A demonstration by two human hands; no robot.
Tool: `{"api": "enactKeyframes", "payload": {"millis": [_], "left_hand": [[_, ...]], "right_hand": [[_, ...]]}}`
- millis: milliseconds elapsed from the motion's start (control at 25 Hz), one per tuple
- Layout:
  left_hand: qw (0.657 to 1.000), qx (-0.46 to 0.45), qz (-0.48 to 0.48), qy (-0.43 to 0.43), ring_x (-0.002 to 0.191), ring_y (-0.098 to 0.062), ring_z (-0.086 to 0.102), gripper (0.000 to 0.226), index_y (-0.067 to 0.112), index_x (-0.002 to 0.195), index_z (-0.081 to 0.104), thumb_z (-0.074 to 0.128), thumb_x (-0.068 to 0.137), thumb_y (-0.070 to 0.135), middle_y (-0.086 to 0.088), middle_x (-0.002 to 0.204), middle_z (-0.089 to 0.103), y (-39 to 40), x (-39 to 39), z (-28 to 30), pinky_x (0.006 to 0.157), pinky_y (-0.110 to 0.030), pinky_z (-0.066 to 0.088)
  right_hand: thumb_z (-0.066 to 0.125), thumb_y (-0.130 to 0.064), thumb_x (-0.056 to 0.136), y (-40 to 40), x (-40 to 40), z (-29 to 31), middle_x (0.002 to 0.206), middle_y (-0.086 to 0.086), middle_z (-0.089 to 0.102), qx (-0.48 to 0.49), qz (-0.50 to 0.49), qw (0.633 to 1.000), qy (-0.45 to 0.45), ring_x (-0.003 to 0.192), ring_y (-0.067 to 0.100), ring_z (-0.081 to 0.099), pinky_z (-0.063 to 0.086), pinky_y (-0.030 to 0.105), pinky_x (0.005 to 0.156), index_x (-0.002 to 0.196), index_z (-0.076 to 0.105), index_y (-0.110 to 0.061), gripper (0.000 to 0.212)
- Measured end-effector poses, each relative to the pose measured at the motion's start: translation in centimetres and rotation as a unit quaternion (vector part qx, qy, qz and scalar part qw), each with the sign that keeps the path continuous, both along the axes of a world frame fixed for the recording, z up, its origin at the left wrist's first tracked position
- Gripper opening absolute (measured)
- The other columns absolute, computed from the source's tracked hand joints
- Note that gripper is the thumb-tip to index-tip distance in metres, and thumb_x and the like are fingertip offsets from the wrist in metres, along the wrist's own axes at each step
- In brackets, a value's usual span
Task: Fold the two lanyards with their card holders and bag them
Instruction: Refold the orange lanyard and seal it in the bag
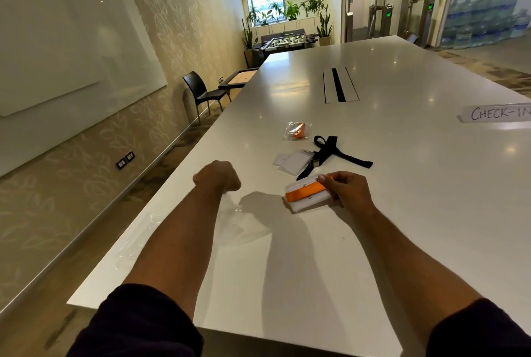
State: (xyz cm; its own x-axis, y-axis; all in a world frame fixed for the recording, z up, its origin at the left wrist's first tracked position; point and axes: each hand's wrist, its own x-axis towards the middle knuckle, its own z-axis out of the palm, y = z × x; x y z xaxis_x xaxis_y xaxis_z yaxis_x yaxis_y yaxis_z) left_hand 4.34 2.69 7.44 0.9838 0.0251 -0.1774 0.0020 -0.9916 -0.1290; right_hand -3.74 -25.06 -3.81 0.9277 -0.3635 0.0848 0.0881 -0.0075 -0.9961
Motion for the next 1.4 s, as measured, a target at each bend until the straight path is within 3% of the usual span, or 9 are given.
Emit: {"api": "enactKeyframes", "payload": {"millis": [80, 160, 360, 440, 640, 800, 960, 1160, 1400], "left_hand": [[0.985, -0.155, 0.024, 0.066, 0.046, -0.016, 0.052, 0.024, 0.012, 0.060, 0.071, 0.056, 0.078, 0.010, -0.005, 0.064, 0.068, -1.0, 0.8, 0.4, 0.051, -0.018, 0.042], [0.945, -0.304, 0.074, 0.095, 0.042, -0.015, 0.048, 0.027, 0.010, 0.052, 0.072, 0.062, 0.078, 0.007, -0.007, 0.059, 0.068, -1.5, 1.1, 0.2, 0.051, -0.017, 0.042], [0.776, -0.593, 0.148, 0.157, 0.067, -0.023, 0.071, 0.028, -0.002, 0.096, 0.069, 0.048, 0.080, 0.009, -0.018, 0.085, 0.073, -1.7, 0.8, -2.0, 0.074, -0.033, 0.057], [0.752, -0.624, 0.167, 0.131, 0.068, -0.026, 0.072, 0.026, -0.005, 0.100, 0.065, 0.047, 0.083, 0.005, -0.022, 0.083, 0.073, -1.9, 0.6, -3.3, 0.073, -0.034, 0.059], [0.843, -0.526, 0.104, -0.032, 0.047, -0.015, 0.065, 0.007, -0.004, 0.077, 0.071, 0.065, 0.075, -0.001, -0.014, 0.067, 0.074, -1.7, 0.0, -6.0, 0.042, -0.018, 0.042], [0.864, -0.493, 0.063, -0.082, 0.058, -0.010, 0.065, 0.005, 0.009, 0.071, 0.076, 0.072, 0.072, 0.011, 0.000, 0.063, 0.074, -2.1, -0.1, -7.1, 0.057, -0.019, 0.049], [0.854, -0.509, 0.051, -0.094, 0.051, -0.004, 0.063, 0.015, 0.011, 0.070, 0.072, 0.076, 0.079, 0.022, 0.003, 0.057, 0.071, -3.2, -0.2, -8.9, 0.044, -0.009, 0.040], [0.878, -0.448, 0.054, -0.161, 0.081, -0.018, 0.060, 0.020, 0.020, 0.088, 0.062, 0.073, 0.081, 0.036, 0.003, 0.085, 0.065, -4.6, -0.4, -9.3, 0.071, -0.028, 0.045], [0.915, -0.351, -0.169, -0.108, 0.067, -0.014, 0.062, 0.038, 0.025, 0.060, 0.053, 0.068, 0.082, 0.052, 0.011, 0.062, 0.057, -8.3, -1.5, -9.3, 0.060, -0.024, 0.039]], "right_hand": [[0.083, -0.033, 0.083, -0.1, -0.2, 0.0, 0.075, 0.003, 0.074, 0.008, -0.018, 1.000, -0.009, 0.061, 0.010, 0.063, 0.052, 0.026, 0.053, 0.087, 0.079, -0.017, 0.017], [0.084, -0.032, 0.082, -0.3, -0.4, -0.1, 0.076, 0.004, 0.075, 0.034, -0.044, 0.998, -0.019, 0.060, 0.010, 0.066, 0.057, 0.030, 0.052, 0.087, 0.080, -0.016, 0.017], [0.085, -0.027, 0.082, -2.2, -0.4, -0.4, 0.076, 0.012, 0.072, 0.076, -0.124, 0.989, -0.039, 0.061, 0.021, 0.068, 0.056, 0.036, 0.049, 0.089, 0.077, -0.007, 0.023], [0.086, -0.029, 0.081, -2.6, -0.2, -0.6, 0.077, 0.016, 0.070, 0.073, -0.135, 0.988, -0.032, 0.060, 0.026, 0.066, 0.058, 0.041, 0.050, 0.088, 0.076, -0.005, 0.027], [0.088, -0.035, 0.078, -2.6, 0.3, -1.1, 0.080, 0.022, 0.073, 0.028, -0.116, 0.993, -0.011, 0.064, 0.032, 0.069, 0.061, 0.047, 0.051, 0.086, 0.076, -0.009, 0.030], [0.087, -0.034, 0.078, -2.6, 0.5, -1.1, 0.083, 0.020, 0.074, 0.020, -0.119, 0.993, -0.006, 0.072, 0.035, 0.072, 0.062, 0.051, 0.054, 0.088, 0.076, -0.009, 0.029], [0.087, -0.034, 0.079, -2.5, 0.3, -1.1, 0.083, 0.017, 0.074, 0.022, -0.120, 0.992, -0.007, 0.073, 0.031, 0.072, 0.063, 0.050, 0.057, 0.089, 0.075, -0.011, 0.029], [0.086, -0.032, 0.080, -2.4, 0.1, -0.9, 0.081, 0.017, 0.072, 0.033, -0.133, 0.990, -0.021, 0.066, 0.025, 0.068, 0.062, 0.046, 0.054, 0.090, 0.075, -0.008, 0.028], [0.084, -0.035, 0.082, -2.8, 0.3, -1.2, 0.070, 0.007, 0.067, 0.010, -0.149, 0.988, -0.044, 0.059, 0.015, 0.061, 0.056, 0.033, 0.053, 0.091, 0.075, -0.008, 0.030]]}}
